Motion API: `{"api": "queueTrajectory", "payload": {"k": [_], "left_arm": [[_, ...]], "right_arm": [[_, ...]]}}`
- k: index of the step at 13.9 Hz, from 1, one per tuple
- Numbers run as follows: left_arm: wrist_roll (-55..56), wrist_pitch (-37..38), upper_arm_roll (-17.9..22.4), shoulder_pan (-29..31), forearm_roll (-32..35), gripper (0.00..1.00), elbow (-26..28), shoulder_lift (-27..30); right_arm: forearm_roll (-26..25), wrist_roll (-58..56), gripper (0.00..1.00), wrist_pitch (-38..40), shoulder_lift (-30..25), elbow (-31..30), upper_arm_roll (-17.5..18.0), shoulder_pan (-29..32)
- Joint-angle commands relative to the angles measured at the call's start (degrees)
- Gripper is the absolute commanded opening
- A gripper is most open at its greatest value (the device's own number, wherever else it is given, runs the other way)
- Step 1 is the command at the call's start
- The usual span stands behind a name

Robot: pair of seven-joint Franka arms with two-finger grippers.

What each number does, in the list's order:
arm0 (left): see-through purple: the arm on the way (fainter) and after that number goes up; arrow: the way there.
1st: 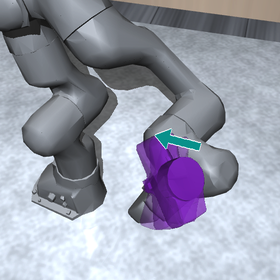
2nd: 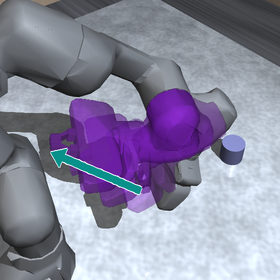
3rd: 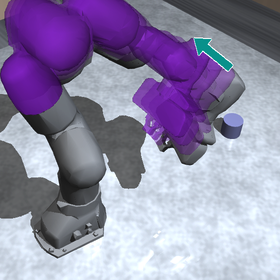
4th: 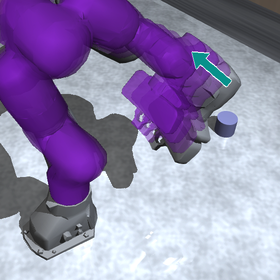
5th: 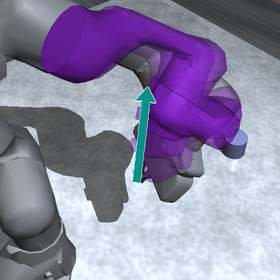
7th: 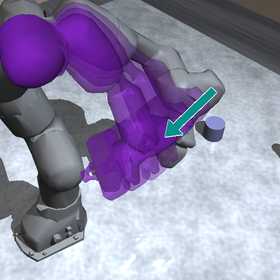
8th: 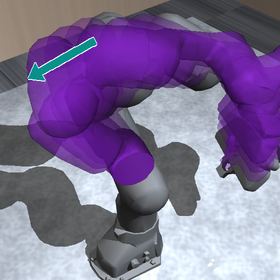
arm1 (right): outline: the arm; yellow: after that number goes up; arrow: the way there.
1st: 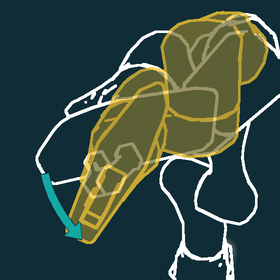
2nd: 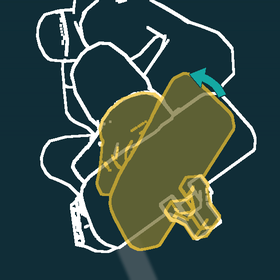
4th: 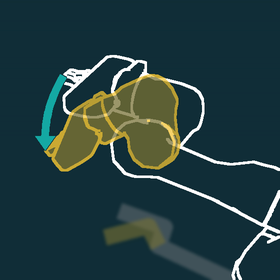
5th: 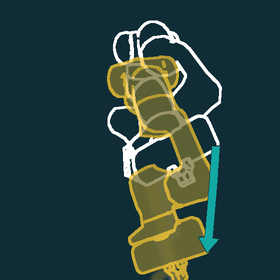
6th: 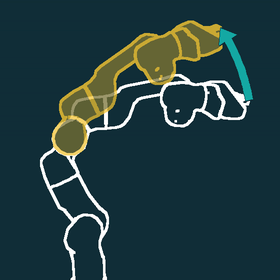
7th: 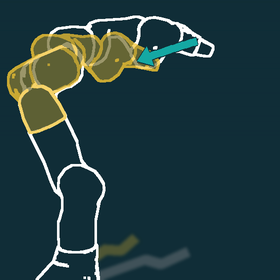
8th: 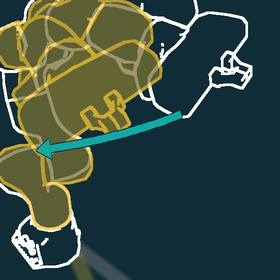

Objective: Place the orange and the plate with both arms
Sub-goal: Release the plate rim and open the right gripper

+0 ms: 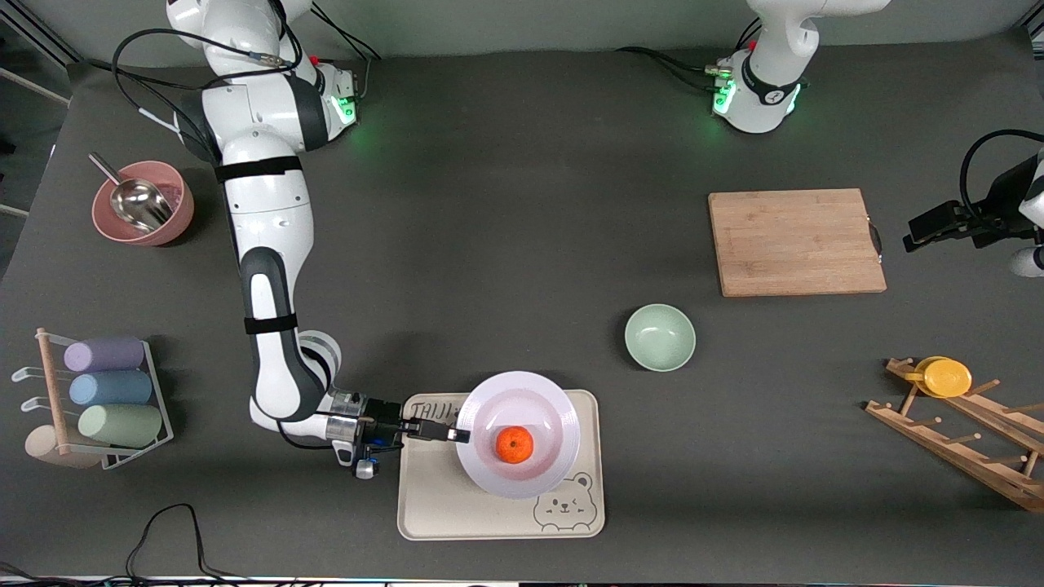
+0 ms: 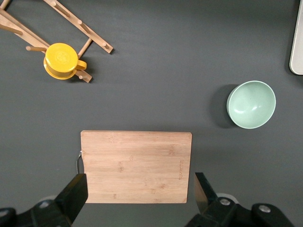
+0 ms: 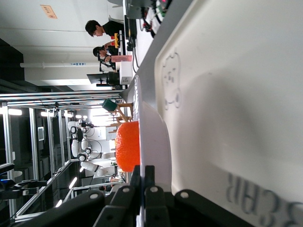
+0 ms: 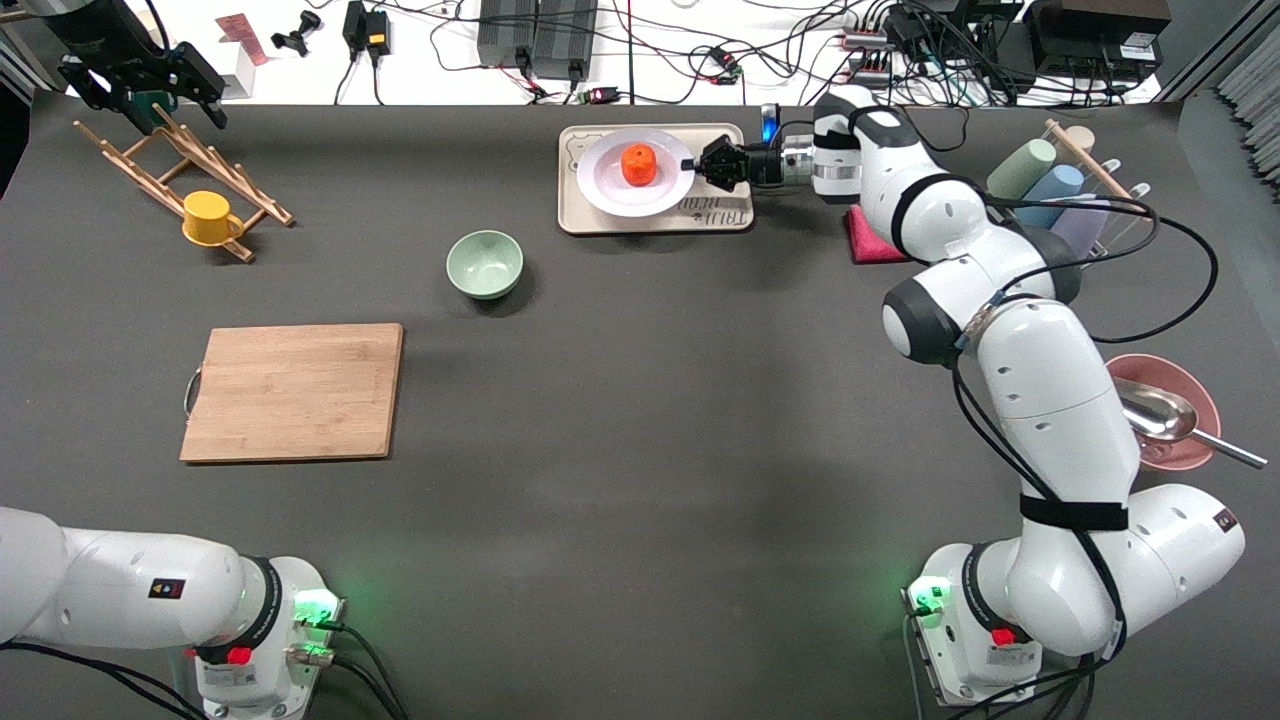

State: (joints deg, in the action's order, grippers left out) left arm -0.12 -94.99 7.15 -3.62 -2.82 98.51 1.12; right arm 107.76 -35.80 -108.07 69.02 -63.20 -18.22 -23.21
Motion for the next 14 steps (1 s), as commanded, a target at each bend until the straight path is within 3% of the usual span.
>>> {"api": "queueTrajectory", "payload": {"k": [1,8,9,10,12,14], "left_arm": [[-0.2,1.6,-0.1,0.4,-0.6,1.00,0.3,1.2],[-0.4,3.8,0.0,0.5,-0.3,1.00,0.5,2.2],[-0.3,3.8,0.0,0.5,-0.3,1.00,0.5,2.2],[-0.3,3.7,0.0,0.5,-0.3,1.00,0.5,2.1],[-0.3,3.7,0.0,0.6,-0.3,1.00,0.5,2.2],[-0.4,3.7,0.1,0.8,-0.3,1.00,0.5,2.2]], "right_arm": [[1.2,-2.9,0.00,0.0,1.8,2.6,0.7,1.1],[1.2,-5.6,0.00,0.0,2.6,2.1,0.7,1.1],[1.2,-5.6,0.04,0.0,2.6,2.1,0.7,1.1],[1.2,-5.7,0.18,0.0,2.6,2.1,0.7,1.1],[1.1,-5.6,0.31,0.0,2.6,2.1,0.7,1.1],[1.1,-5.3,0.52,0.0,2.5,2.1,0.7,1.1]]}}
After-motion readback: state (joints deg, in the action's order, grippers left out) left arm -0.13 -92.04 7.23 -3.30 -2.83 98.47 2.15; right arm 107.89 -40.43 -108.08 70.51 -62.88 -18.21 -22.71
